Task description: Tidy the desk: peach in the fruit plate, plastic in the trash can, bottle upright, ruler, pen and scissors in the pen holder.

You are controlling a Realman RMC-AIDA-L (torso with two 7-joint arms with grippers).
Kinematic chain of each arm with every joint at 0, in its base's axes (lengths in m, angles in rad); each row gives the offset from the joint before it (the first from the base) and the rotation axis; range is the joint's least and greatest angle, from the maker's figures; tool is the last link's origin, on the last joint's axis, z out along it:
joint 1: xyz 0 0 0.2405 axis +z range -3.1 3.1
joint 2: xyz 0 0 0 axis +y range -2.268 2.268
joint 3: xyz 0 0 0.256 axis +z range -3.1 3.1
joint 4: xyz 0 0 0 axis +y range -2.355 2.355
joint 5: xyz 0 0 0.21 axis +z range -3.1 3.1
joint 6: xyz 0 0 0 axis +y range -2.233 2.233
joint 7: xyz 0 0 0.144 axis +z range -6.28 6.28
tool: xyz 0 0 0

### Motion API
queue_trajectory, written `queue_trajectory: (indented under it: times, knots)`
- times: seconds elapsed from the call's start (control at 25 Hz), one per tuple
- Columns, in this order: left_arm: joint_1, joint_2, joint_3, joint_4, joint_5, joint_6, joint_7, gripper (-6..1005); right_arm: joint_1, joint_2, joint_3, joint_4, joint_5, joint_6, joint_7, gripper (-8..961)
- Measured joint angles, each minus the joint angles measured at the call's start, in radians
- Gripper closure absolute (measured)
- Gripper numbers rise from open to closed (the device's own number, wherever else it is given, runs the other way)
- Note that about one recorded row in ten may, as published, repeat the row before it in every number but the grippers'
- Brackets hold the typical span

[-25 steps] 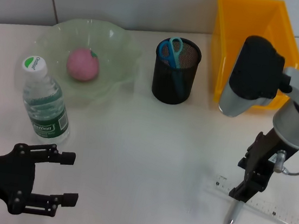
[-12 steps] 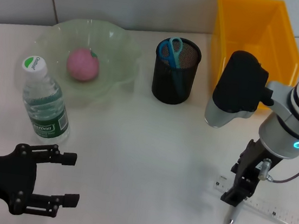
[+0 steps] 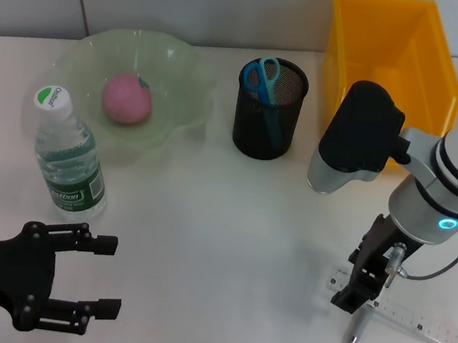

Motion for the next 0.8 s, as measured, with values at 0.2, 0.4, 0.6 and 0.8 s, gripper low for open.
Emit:
queue_trajectory:
  times: [0.2, 0.4, 0.6, 0.8]
  knots:
    - [0.000, 0.000, 0.000, 0.000, 0.000, 0.001, 0.000, 188, 0.001, 0.000, -0.002, 0.003, 0.001, 0.005, 0.001, 267]
    - [0.000, 0.000, -0.001, 0.000, 0.000, 0.000, 0.000, 189, 0.005, -0.001, -0.009, 0.013, 0.002, 0.010, 0.001, 271]
    - [0.000, 0.000, 0.000, 0.000, -0.008, 0.000, 0.000, 191, 0.008, -0.001, -0.017, 0.019, 0.002, 0.015, -0.003, 288]
    - [0.000, 0.000, 0.000, -0.001, -0.010, 0.001, -0.001, 192, 0.008, -0.003, -0.023, 0.021, -0.001, 0.026, -0.004, 304]
